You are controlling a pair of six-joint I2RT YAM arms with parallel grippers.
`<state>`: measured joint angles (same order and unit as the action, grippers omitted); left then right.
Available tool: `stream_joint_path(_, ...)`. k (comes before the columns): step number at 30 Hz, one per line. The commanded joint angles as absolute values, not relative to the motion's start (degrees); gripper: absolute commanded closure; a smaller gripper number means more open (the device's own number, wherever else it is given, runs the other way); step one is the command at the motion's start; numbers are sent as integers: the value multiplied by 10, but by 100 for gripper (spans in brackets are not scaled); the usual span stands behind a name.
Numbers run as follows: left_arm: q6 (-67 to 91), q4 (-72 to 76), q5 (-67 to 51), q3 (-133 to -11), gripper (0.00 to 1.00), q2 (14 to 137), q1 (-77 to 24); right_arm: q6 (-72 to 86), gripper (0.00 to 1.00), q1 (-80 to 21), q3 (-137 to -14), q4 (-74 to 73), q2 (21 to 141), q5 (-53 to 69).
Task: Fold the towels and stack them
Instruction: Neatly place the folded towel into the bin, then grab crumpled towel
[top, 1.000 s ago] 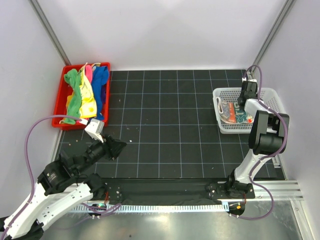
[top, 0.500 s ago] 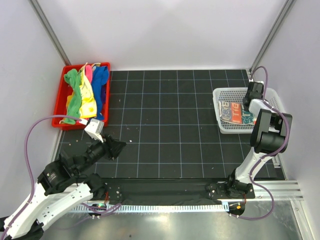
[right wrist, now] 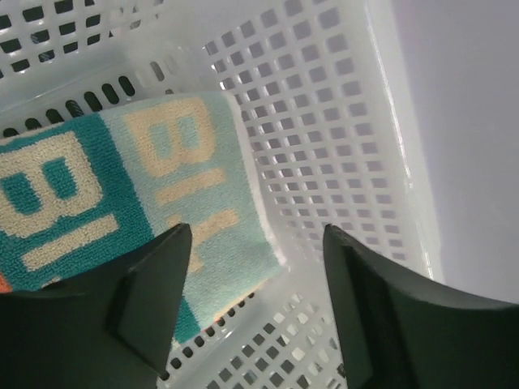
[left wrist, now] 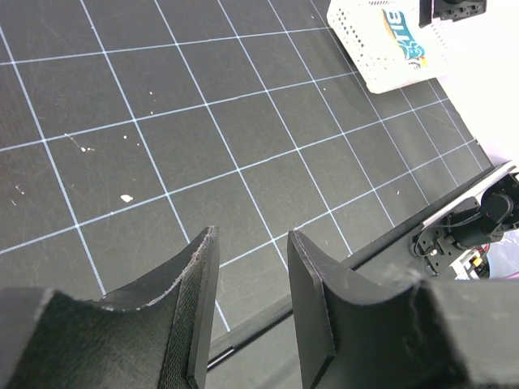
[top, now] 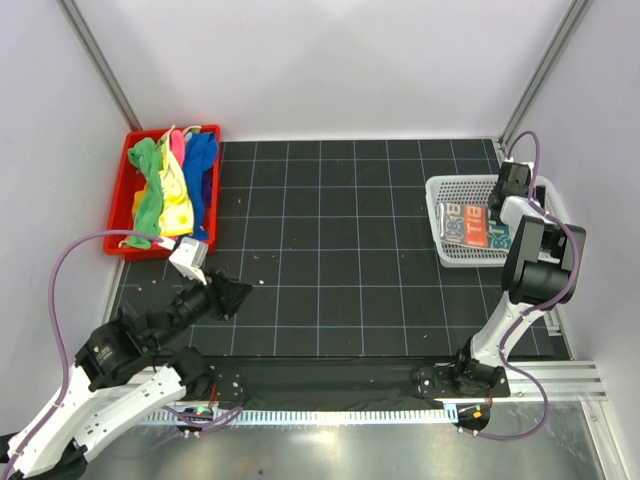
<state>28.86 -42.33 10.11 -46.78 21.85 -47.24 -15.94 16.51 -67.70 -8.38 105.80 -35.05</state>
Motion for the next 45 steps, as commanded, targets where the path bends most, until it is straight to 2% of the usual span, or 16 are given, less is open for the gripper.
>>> stream_joint_path(1,279,-422,109,-466,57,221,-475,-135,25,169,-719,-83,1039,-381)
stream_joint_path(3,280,-421,109,-467,55,221,-475,-96,20,169,-731,-87,1026,-383)
stream_joint_path(10,285,-424,135,-465,52,228,-476,45,16,150,-760,-115,906,-379)
stream_joint_path(13,291,-428,160,-466,49,228,-476,94,13,107,-740,-120,846,-389)
stream_joint_path(17,307,-440,208,-466,46,228,-480,143,13,5,-695,-140,778,-413)
stream_joint_path(21,318,-453,251,-475,45,266,-481,176,12,-142,-644,-164,738,-391)
stream_joint_path(25,329,-461,322,-515,42,366,-478,199,11,-251,-609,-165,741,-360)
stream_joint_path(28,329,-441,331,-560,40,444,-453,209,12,-299,-607,-168,760,-324)
stream_joint_path(34,313,-379,190,-648,40,589,-251,197,11,-304,-591,-144,758,-229)
stream_joint_path(41,340,-273,114,-726,47,762,17,207,11,-304,-563,-134,717,-155)
stream_joint_path(45,380,-222,107,-781,53,881,84,204,11,-304,-568,-152,716,-138)
